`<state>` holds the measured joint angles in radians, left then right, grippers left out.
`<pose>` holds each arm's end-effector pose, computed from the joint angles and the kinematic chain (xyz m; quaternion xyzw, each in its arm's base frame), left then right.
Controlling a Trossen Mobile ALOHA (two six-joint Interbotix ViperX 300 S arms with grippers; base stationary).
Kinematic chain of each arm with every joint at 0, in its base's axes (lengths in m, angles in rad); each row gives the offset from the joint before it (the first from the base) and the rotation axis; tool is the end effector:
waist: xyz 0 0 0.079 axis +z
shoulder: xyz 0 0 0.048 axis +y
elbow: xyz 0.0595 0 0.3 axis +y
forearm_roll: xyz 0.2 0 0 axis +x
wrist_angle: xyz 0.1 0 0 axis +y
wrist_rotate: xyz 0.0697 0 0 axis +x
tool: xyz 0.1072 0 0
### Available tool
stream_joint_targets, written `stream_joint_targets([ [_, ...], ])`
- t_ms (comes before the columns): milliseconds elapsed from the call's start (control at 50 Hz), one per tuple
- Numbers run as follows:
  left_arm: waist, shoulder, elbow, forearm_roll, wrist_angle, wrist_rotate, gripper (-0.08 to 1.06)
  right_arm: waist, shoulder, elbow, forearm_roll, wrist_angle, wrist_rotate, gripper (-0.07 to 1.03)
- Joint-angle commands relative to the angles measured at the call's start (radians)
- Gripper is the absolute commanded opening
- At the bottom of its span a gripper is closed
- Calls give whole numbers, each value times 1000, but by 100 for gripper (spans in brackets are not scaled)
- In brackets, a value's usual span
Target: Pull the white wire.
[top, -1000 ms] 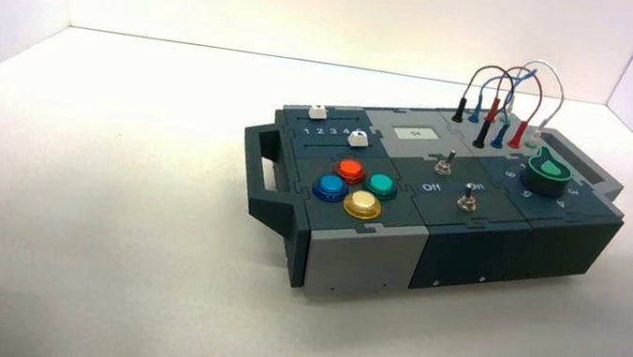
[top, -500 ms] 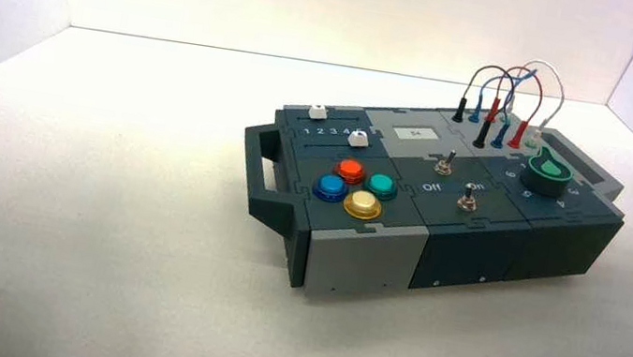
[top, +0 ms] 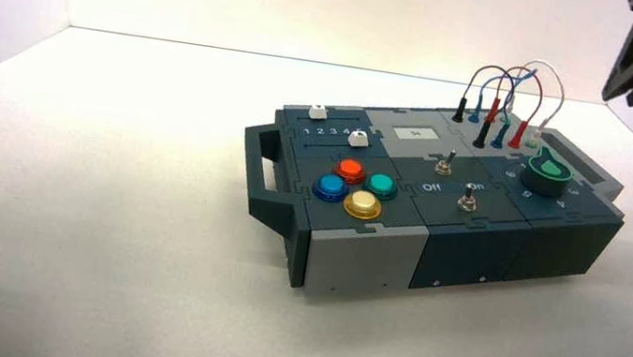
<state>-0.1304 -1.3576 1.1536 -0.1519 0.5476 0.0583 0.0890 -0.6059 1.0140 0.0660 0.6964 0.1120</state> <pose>0.1762 -0.0372 0.2508 -0.0308 0.1720 -0.0969 0.9798 0.2315 0.0282 0.1306 0.0568 0.5268 0.0131 0.8480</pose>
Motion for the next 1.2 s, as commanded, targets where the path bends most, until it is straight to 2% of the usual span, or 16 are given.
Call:
stream_joint_targets([
  [20, 5, 15, -15, -3, -11, 2, -3, 5, 61, -60, 5, -25, -5, 33],
  [380, 5, 14, -15, -3, -11, 2, -3, 11, 241, -129, 9, -66, -8, 33],
  [860, 3, 11, -15, -3, -11, 2, -3, 12, 383, -204, 12, -83, -8, 31],
  [1200, 3, 8, -14, -3, -14, 3, -3, 12, 460, -218, 12, -101, -14, 29],
])
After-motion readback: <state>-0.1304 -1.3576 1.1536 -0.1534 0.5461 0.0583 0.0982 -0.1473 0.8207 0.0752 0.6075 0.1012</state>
